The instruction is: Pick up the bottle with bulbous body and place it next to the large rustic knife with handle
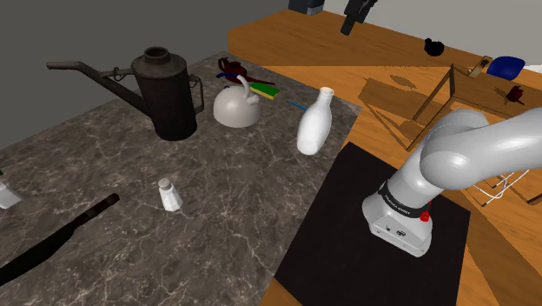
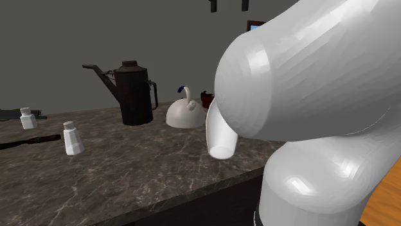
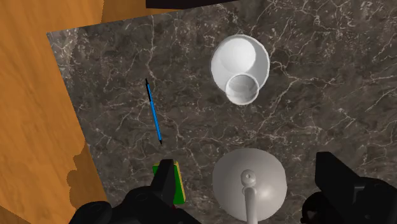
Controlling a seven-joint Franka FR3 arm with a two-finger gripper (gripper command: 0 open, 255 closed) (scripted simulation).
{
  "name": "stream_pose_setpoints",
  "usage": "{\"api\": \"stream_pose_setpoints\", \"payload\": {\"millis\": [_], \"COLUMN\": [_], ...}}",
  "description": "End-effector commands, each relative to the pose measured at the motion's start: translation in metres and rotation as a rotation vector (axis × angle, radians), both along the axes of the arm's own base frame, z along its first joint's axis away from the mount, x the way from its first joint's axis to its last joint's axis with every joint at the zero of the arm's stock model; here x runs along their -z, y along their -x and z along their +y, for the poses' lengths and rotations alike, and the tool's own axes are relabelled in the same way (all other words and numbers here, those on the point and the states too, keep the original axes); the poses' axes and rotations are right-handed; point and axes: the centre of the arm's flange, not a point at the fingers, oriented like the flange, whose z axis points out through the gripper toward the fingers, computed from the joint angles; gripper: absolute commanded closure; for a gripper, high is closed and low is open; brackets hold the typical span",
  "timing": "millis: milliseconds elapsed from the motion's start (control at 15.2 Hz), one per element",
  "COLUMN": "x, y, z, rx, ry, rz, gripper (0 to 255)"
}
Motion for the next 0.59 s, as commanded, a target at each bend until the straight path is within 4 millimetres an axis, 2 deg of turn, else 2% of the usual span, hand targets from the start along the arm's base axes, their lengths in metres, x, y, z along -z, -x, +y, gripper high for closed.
{"api": "stream_pose_setpoints", "payload": {"millis": [0, 528], "x": [0.000, 0.106], "y": [0.000, 0.013], "z": [0.000, -0.008], "rx": [0.000, -0.005], "ry": [0.000, -0.056], "rz": [0.000, -0.032], "gripper": [0, 0]}}
